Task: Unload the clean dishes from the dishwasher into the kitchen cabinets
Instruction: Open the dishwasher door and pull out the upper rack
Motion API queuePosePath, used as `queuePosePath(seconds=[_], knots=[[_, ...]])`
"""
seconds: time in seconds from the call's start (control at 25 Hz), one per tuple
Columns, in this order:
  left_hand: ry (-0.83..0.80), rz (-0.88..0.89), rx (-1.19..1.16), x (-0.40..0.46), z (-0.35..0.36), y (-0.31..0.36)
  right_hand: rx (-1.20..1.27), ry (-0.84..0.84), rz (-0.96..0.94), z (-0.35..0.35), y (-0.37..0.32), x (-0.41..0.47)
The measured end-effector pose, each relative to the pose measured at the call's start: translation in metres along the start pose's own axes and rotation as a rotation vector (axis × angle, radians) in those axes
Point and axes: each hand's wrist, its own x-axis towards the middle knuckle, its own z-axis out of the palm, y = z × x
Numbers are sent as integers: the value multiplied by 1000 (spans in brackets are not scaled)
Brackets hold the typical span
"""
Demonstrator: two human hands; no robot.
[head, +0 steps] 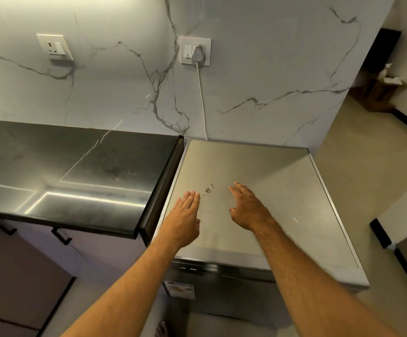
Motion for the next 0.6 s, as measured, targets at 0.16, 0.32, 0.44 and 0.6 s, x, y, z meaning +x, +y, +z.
queuePosePath(seconds=[0.16, 0.32, 0.44, 0.6], knots=[[-124, -47, -64, -25, 17, 6, -17, -15, -8, 14, 3, -26], [-201, -11, -51, -45, 32, 7, -27, -61, 35, 38, 14, -63], [-271, 49, -24, -64, 45, 9, -16, -98, 100, 55, 23, -92], [-321, 94, -1, -98, 66, 9, -22, -101, 166, 67, 26, -130]])
